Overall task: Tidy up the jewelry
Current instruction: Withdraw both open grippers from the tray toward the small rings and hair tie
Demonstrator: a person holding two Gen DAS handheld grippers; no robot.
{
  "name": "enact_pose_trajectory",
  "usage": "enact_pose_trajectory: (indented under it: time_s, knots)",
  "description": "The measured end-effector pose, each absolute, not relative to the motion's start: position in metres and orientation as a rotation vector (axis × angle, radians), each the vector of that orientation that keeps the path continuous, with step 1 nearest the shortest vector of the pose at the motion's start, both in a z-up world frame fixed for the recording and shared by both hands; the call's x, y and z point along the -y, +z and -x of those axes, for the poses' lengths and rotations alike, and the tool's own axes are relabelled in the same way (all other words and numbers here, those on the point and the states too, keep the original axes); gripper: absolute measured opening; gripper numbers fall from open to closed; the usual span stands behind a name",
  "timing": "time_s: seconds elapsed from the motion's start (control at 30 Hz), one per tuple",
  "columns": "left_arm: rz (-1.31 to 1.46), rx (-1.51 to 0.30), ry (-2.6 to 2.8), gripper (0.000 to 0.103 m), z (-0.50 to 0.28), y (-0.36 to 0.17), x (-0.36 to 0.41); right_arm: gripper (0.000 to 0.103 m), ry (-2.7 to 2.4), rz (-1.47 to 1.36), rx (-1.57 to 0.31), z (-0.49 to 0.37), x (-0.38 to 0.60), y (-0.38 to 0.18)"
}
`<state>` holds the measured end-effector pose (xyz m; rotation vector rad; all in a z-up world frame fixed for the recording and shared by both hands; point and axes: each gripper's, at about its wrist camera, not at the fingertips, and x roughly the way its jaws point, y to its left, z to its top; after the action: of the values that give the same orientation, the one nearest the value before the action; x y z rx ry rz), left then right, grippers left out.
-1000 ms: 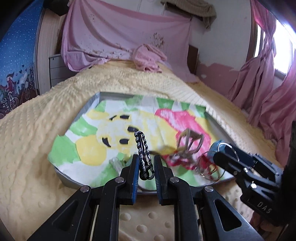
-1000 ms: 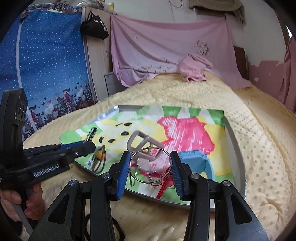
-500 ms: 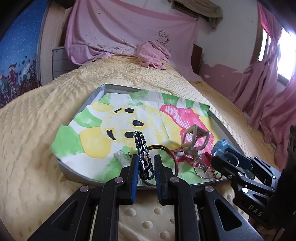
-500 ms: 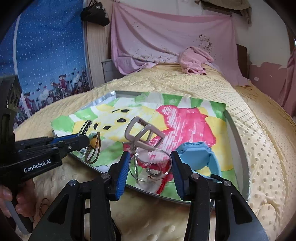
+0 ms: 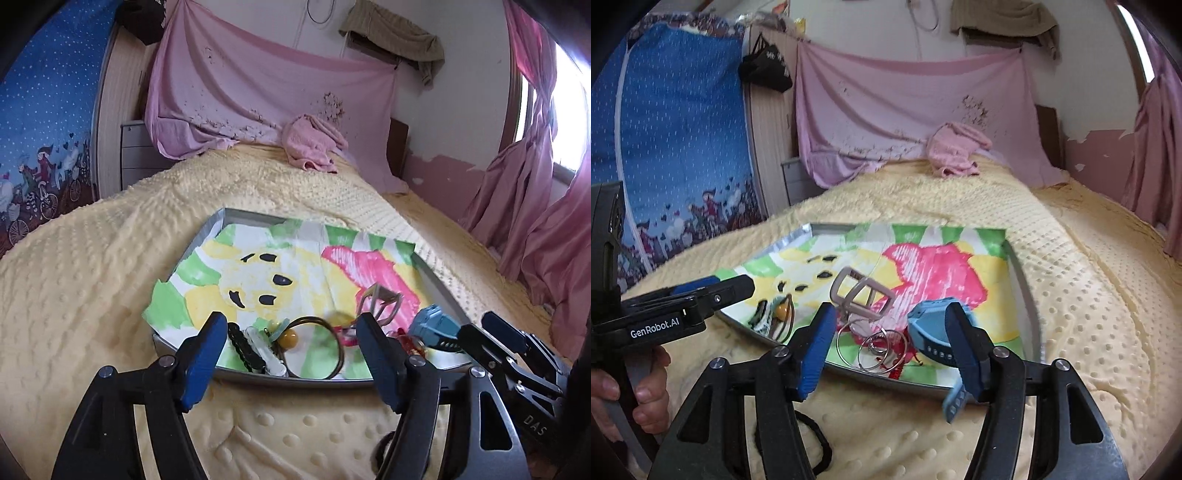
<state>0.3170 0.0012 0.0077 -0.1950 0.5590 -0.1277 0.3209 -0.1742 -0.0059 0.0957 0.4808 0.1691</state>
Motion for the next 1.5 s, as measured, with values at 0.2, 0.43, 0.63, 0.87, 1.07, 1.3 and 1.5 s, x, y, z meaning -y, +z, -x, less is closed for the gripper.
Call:
enact_pose_trajectory:
  time_s: [0.2, 0.43, 0.63, 0.87, 1.07, 1.3, 1.5]
  knots:
    - [0.201, -0.453, -0.121, 0.094, -0.287, 0.029, -0.001, 0.078, 0.144, -0.158, -0.375, -0.283, 0.19, 0.011]
    - [0.178, -0.35, -0.112, 0.103, -0.241, 0.05, 0.002, 0.094, 0.12, -0.217, -0.289, -0.234, 0.209, 0.027]
    - [0.156, -0.338, -0.1, 0.103, -0.202, 0.054, -0.002, 0.099, 0.126, -0.208, -0.247, -0.194, 0.213, 0.04]
    - [0.146, -0.346, -0.101, 0.103, -0.158, 0.051, -0.007, 0.1, 0.152, -0.188, -0.256, -0.147, 0.212, 0.05]
    - [0.143, -0.357, -0.105, 0.103, -0.129, 0.045, -0.008, 0.1, 0.172, -0.171, -0.286, -0.112, 0.21, 0.052]
    - [0.107, -0.387, -0.082, 0.103, -0.125, 0.03, -0.006, 0.1, 0.171, -0.13, -0.33, -0.109, 0.201, 0.035]
    - [0.071, -0.475, -0.045, 0.103, -0.155, 0.014, -0.012, 0.1, 0.173, -0.097, -0.383, -0.142, 0.196, 0.014]
